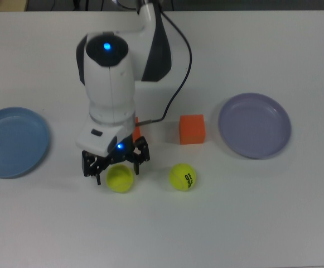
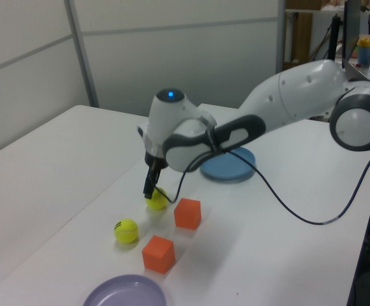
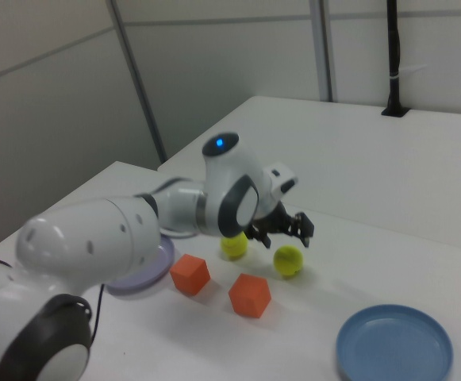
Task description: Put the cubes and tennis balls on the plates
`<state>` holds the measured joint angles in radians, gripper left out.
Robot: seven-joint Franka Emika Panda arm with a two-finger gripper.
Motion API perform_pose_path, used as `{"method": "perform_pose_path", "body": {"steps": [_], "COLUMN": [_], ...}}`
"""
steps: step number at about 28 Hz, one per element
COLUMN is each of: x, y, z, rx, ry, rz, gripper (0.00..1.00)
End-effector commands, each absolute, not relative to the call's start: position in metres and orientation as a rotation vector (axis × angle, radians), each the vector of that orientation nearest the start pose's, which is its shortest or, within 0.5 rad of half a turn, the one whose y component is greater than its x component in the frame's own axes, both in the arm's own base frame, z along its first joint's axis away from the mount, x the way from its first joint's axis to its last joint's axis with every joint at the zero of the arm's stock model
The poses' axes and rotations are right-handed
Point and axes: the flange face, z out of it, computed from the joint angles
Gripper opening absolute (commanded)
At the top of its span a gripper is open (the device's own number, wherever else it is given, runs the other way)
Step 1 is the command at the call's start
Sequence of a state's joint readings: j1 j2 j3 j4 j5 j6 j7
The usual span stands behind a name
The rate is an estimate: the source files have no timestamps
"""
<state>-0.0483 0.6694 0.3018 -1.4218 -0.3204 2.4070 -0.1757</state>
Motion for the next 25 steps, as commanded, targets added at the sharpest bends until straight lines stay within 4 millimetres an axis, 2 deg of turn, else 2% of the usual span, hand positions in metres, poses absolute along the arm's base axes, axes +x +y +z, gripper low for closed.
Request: {"method": "perform_pose_path", "body": {"steps": [1,8,9,10,11,12,13,14,15,21,23,24,25], "x": [0.737,0.733,0.732,0.732,0.731,0.731,0.731,0.73,0.73,0.732,0.731,0.73,0.73], "y": [0.14,0.145,0.145,0.146,0.148,0.149,0.15,0.151,0.151,0.153,0.158,0.158,0.158], "z": [0.331,0.317,0.315,0.314,0.314,0.313,0.313,0.313,0.314,0.338,0.34,0.339,0.339], "rx": [-3.096,-3.129,-3.13,-3.13,-3.129,-3.129,-3.128,-3.126,-3.127,-3.131,-3.126,-3.126,-3.127], "ry": [-0.851,-0.867,-0.867,-0.87,-0.877,-0.879,-0.877,-0.877,-0.875,-0.786,-0.792,-0.791,-0.793], "rz": [-0.559,-0.541,-0.534,-0.529,-0.53,-0.528,-0.528,-0.527,-0.528,-0.582,-0.585,-0.582,-0.583], "gripper": [1.0,1.0,0.98,0.91,0.57,0.32,0.13,0.04,0.0,0.0,0.0,0.03,0.24]}}
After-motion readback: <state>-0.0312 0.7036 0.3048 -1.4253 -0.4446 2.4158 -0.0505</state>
